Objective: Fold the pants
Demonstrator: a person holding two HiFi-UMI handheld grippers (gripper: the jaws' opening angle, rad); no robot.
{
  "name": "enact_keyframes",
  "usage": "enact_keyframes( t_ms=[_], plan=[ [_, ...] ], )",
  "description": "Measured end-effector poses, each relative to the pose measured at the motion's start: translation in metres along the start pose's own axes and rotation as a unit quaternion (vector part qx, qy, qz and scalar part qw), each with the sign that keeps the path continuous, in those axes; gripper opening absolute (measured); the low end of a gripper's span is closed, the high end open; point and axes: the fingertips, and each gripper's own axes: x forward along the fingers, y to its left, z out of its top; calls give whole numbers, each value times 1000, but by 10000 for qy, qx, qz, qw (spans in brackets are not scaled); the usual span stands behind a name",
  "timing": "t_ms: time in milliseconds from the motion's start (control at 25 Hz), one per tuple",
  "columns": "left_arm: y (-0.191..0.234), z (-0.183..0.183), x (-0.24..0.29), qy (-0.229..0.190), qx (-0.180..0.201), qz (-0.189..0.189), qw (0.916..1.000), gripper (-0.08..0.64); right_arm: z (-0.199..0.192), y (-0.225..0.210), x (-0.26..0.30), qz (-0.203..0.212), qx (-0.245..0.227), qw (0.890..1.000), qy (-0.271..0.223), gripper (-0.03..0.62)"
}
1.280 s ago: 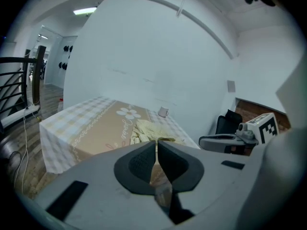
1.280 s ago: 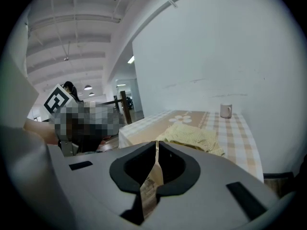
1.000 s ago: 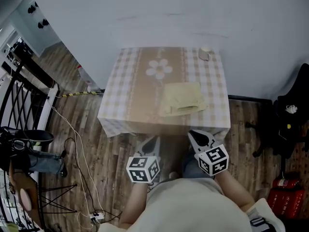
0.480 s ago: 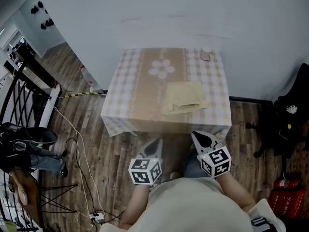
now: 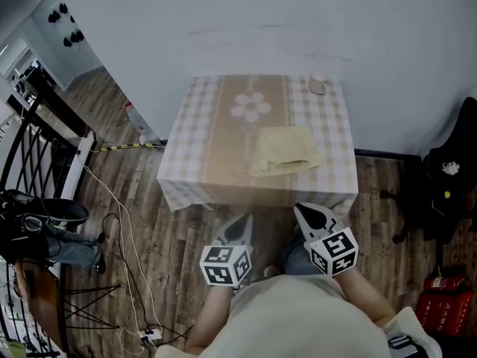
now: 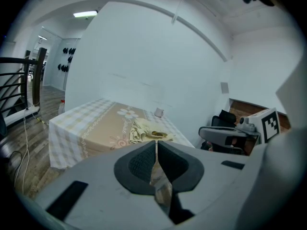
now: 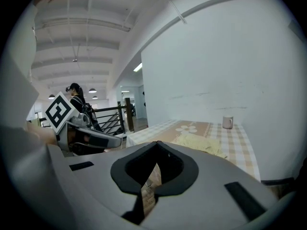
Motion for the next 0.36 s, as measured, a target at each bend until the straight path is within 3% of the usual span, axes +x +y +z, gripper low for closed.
enact_keyframes(
  t_ms=[360],
  plan=[
    [1, -3, -8, 4, -10, -4, 10000, 14, 3, 8, -1, 41, -58, 10000, -57, -2]
  ],
)
